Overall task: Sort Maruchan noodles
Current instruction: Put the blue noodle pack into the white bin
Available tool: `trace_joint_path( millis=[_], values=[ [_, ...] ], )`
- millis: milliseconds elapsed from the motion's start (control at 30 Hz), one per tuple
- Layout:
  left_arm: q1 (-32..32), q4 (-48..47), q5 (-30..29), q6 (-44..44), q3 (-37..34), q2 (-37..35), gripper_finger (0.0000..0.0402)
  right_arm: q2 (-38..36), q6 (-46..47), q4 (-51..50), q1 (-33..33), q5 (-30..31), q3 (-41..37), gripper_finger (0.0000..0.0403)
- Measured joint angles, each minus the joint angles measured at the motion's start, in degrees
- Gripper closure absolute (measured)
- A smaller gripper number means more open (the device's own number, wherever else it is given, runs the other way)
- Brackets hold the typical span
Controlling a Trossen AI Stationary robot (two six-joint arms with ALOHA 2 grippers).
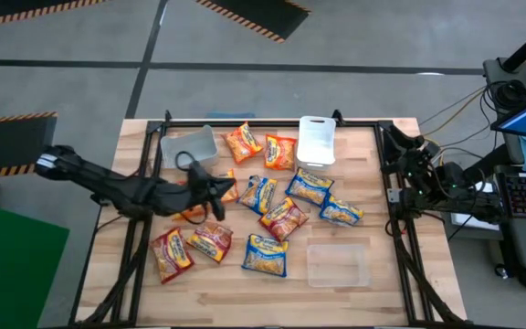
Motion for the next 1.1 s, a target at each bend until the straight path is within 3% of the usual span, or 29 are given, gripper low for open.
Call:
trace_joint_path(
  millis=[267,600,867,1100],
  values=[
    [11.07,-1.59,18.8,-9.74,2.47,8.37,0.0402,0.0,4.86,-7.98,0.02,-0.9,3.04,0.0184],
    [22.64,-1.42,33.16,-19.59,2.47,20.01,0.0395,0.0,10.64,-27.31,0.02,-1.11,9.58,0.0184],
    [26.18,-1.36,40.33,-22.43,2.45,25.62,0.0313,0.0,13.08,-32.77,0.02,-2.54,10.68,0.0184],
    [27.28,-1.63,40.61,-23.11,2.43,29.16,0.0221,0.0,13.65,-32.86,0.02,-2.58,10.39,0.0184]
  ],
)
